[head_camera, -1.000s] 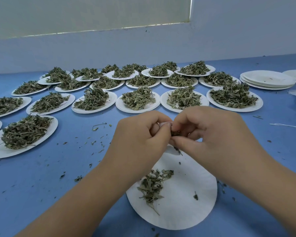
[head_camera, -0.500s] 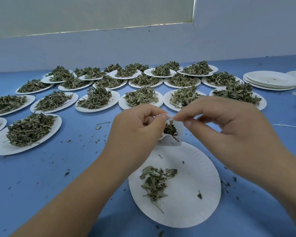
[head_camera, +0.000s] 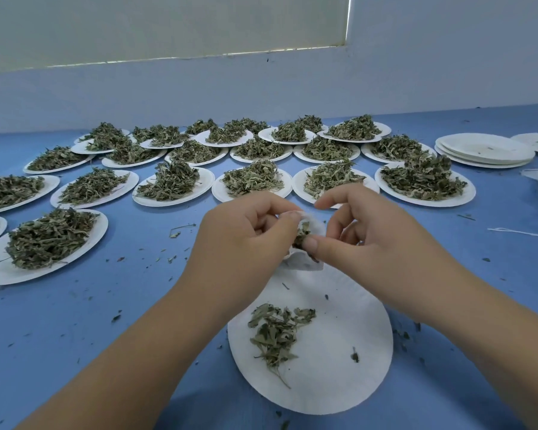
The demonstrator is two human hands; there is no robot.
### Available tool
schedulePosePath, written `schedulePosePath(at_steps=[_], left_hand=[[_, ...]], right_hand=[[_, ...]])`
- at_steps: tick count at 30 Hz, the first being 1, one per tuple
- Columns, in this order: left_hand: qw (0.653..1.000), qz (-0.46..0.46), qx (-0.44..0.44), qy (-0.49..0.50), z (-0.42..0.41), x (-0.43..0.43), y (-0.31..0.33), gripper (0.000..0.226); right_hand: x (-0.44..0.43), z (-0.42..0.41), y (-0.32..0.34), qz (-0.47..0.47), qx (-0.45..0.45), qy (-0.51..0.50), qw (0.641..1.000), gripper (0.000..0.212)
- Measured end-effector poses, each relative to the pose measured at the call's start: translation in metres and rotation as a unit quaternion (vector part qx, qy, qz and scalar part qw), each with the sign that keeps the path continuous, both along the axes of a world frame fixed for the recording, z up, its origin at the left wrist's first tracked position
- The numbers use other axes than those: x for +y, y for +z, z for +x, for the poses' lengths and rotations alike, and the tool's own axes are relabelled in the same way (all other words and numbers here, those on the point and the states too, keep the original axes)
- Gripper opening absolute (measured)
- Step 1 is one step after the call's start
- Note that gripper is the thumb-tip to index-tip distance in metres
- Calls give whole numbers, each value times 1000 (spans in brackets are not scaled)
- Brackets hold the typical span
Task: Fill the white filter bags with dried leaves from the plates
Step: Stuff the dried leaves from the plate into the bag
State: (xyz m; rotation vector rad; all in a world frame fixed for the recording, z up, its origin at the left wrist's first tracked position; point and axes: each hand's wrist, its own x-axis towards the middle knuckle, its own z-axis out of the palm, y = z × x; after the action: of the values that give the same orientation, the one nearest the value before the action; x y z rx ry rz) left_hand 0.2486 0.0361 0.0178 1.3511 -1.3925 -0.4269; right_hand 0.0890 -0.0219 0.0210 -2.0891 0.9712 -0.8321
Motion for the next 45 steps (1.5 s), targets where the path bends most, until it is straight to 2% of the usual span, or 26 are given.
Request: schedulePosePath(at_steps=[5, 11, 13, 15, 17, 19, 21, 24, 28, 32, 35, 41, 45], left_hand=[[998, -2, -45, -36, -8, 3, -2, 11], [998, -39, -53, 12, 5, 0, 3, 20], [998, -52, -28, 31, 12, -1, 7, 22], [997, -64, 12, 52, 19, -2, 9, 24], [994, -74, 33, 70, 23, -4, 10, 22], [992, -81, 41, 84, 25, -5, 10, 18], [992, -82, 38, 88, 25, -5, 10, 18], [993, -79, 27, 84, 24, -5, 10, 18], [993, -75, 21, 85, 22, -6, 10, 19], [993, -72, 21, 86, 23, -6, 9, 22], [994, -70, 19, 82, 22, -6, 8, 23], [995, -65, 24, 75, 22, -6, 8, 22], [995, -61, 28, 76, 22, -7, 8, 24]], right_hand=[[-6, 11, -7, 10, 13, -11, 1000, 19], [-4, -1, 0, 1, -25, -3, 1000, 20], [-3, -6, 4, -16, -28, -7, 999, 21], [1, -9, 6, -25, 19, 12, 999, 27], [7, -8, 3, -35, 112, 61, 991, 39], [13, -5, -3, -70, 204, 135, 967, 57], [21, 1, -9, -99, 239, 209, 943, 68], [28, 6, -17, -162, 245, 266, 918, 65], [28, 6, -20, -202, 262, 288, 899, 45], [22, 1, -15, -168, 250, 287, 909, 28], [13, -6, -11, -144, 258, 279, 914, 25], [-5, -28, 7, -62, 249, 246, 935, 34], [-13, -40, 16, -10, 304, 252, 919, 57]])
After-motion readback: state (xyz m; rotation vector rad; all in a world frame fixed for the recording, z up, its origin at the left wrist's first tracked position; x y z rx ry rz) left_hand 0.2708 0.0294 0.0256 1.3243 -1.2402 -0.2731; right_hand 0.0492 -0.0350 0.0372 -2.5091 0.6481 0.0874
